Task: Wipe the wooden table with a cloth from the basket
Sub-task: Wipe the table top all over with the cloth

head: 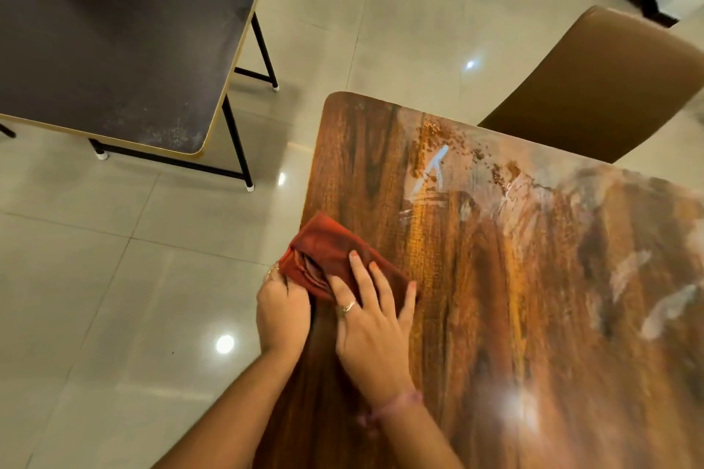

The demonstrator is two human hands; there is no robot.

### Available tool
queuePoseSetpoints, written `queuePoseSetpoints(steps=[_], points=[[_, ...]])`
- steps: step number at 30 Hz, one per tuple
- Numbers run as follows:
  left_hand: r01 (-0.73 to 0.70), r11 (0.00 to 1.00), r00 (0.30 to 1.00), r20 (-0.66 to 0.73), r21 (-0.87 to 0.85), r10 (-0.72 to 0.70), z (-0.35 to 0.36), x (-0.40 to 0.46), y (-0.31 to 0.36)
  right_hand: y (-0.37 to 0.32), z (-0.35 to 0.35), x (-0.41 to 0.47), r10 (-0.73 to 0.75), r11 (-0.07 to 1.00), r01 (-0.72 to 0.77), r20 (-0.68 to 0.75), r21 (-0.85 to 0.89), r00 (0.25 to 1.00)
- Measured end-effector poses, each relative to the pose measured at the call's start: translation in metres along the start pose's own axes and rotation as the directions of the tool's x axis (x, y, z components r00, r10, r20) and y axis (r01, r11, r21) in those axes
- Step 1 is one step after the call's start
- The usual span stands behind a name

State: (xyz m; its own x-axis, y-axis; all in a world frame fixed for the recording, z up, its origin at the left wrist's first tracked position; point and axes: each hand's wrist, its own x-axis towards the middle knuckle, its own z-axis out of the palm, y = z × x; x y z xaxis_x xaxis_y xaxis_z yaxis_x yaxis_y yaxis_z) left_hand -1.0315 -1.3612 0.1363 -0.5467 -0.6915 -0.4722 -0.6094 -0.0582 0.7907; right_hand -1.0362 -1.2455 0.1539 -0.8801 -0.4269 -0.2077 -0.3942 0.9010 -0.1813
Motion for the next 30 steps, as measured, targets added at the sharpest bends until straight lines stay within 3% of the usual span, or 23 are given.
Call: queuePoseSetpoints(steps=[4,8,12,18,25,30], points=[[-0.064,0.998,0.998,-0.024,0.002,0.064,0.003,-0.001,0.001,0.046,-0.017,0.098,0.042,0.998,-0.037,-0.079,0.056,0.996],[-0.042,0.999,0.998,-0.046,-0.027,0.041,0.006,-0.003,0.0,0.106,-0.054,0.213,0.232,0.963,-0.211,-0.116,0.167,0.966],[-0.047,0.999,0.995,-0.091,-0.017,0.045,0.007,-0.002,-0.002,0.141,-0.076,0.263,0.326,0.923,-0.3,-0.077,0.24,0.942],[-0.031,0.996,0.988,-0.148,0.087,0.044,0.009,-0.003,-0.003,0.129,-0.047,0.168,0.026,0.982,0.008,-0.175,0.19,0.984],[-0.071,0.989,0.979,-0.181,0.127,0.093,0.011,-0.006,0.001,0.103,0.002,-0.034,-0.281,0.957,0.284,-0.05,0.065,0.958],[-0.061,0.991,0.978,-0.192,0.117,0.083,0.012,-0.004,0.0,0.104,-0.012,0.015,-0.339,0.94,0.341,-0.047,0.029,0.94]])
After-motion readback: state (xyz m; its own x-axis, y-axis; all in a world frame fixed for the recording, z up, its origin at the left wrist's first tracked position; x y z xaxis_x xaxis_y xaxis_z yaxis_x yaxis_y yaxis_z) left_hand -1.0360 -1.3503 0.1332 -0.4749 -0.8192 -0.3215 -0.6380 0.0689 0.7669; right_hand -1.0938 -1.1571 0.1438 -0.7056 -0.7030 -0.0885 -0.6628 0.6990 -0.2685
